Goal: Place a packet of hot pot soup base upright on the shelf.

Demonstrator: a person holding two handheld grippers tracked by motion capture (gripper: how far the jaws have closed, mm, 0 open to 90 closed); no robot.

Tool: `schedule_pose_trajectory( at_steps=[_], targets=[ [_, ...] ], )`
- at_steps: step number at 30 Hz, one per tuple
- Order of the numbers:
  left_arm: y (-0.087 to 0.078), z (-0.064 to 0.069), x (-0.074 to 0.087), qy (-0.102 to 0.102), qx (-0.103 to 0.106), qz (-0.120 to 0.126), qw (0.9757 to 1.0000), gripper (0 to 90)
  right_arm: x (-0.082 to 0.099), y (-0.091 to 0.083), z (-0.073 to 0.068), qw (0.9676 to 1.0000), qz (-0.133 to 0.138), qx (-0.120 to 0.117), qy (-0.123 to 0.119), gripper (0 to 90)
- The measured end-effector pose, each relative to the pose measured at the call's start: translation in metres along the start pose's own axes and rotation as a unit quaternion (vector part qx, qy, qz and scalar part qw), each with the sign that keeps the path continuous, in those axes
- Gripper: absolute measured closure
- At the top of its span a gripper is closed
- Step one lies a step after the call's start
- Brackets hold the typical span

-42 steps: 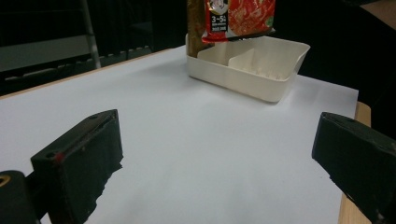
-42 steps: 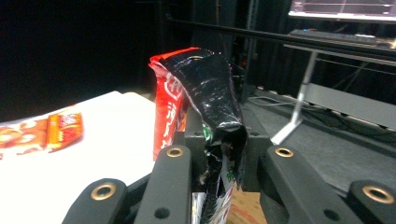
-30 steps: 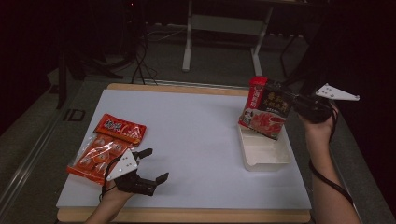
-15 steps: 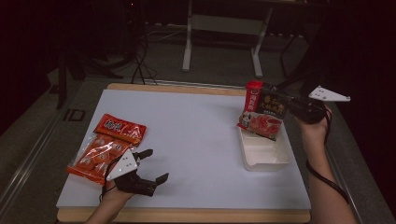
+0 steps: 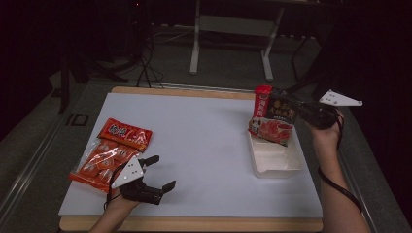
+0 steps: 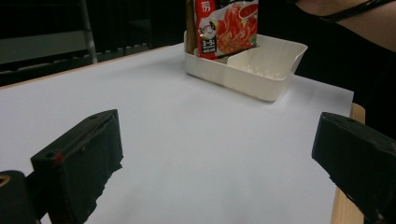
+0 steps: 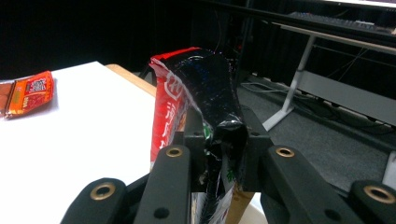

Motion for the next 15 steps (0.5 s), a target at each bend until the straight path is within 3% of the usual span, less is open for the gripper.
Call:
schedule_pose_trajectory(
  at_steps=[10, 15],
  targets=[
    [0.001, 0.001, 0.000, -0.003, 0.002, 0.001, 1.0000, 2.4, 0.007, 0.002, -0.005, 0.9994, -0.019, -0.007, -0.026, 77.7],
    [0.001, 0.002, 0.001, -0.004, 0.004, -0.002, 1.0000, 2.4, 0.012, 0.011, -0.012, 0.9991, -0.026, -0.028, -0.018, 76.7]
  ],
)
Point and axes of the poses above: each handheld gripper's, and its own axes: y roughly forward along the jaws, x roughly out of its underside, z roughly to its right, the point moved 9 cm from there along y, roughly forward along the jaws, and after that the axes turned 7 degrees about z, right-handed, at the moved point
